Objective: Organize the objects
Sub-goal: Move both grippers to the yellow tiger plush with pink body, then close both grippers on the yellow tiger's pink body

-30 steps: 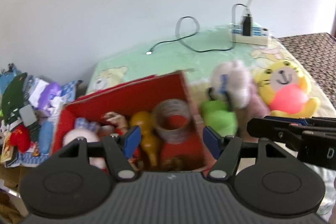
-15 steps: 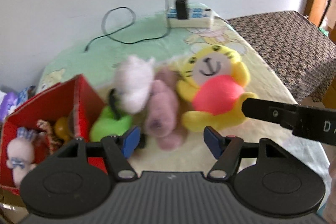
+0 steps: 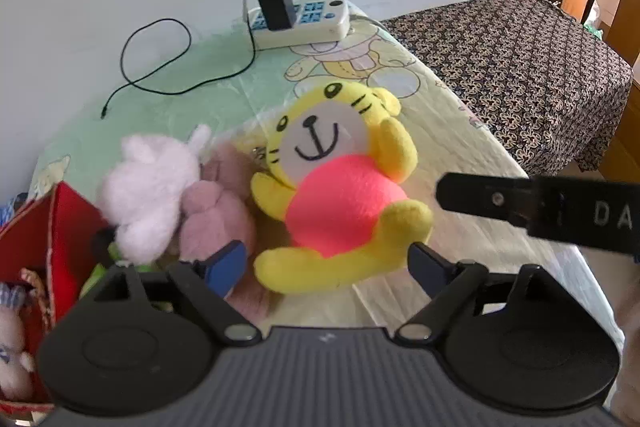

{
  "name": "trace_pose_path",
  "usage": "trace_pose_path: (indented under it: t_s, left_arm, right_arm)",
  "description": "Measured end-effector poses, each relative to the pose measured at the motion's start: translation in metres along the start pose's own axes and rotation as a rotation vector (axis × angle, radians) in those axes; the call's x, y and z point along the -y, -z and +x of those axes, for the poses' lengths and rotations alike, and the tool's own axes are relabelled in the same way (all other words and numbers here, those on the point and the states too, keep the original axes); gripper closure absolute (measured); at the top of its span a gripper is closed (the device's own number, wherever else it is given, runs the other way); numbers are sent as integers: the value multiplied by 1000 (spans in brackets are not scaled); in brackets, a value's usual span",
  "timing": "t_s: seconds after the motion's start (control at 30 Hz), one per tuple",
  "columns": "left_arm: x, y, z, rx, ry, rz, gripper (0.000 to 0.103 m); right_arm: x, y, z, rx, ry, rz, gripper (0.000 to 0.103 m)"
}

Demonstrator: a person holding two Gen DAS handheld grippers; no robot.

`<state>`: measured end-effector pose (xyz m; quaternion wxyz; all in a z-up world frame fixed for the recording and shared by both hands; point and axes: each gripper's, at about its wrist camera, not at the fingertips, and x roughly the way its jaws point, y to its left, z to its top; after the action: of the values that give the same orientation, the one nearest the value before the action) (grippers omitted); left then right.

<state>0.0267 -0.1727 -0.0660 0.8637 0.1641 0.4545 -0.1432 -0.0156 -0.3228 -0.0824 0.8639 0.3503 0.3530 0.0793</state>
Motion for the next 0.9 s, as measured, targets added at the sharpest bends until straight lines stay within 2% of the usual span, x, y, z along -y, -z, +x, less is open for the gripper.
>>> trace_pose_path:
  t_s: [0.17,0.3,0.4,0.5,0.63,0.73,0.83,0.9]
  left_arm:
    - [-2,-3,19,-17,45,-9,11]
    - [-15,-1,36,-37,91,-57,3]
    - [-20,0,44,-36,139,-71,2]
    - [-19,-2,48,-21,169,-54,2]
    - [-22,-6,63,-46,211,-75,0]
    - [-21,-8,66,-39,225,-73,1]
    - [-20,-8,63,-34,273,-70,11]
    - [-19,-8,58,-23,291,-66,13]
  right_arm:
    - [8,-5,22,-36,-21,30,45]
    - [8,-7,43,-76,-27,25,45]
    - [7,-8,59,-106,-26,5,40]
    - [8,-8,73,-126,-20,-1,40]
    - [10,-9,89,-152,-44,6,40]
    - [8,-8,91,-161,-63,-2,47]
    - [6,-8,83,-159,-72,-21,55]
    - [8,-10,74,-155,-73,-14,59]
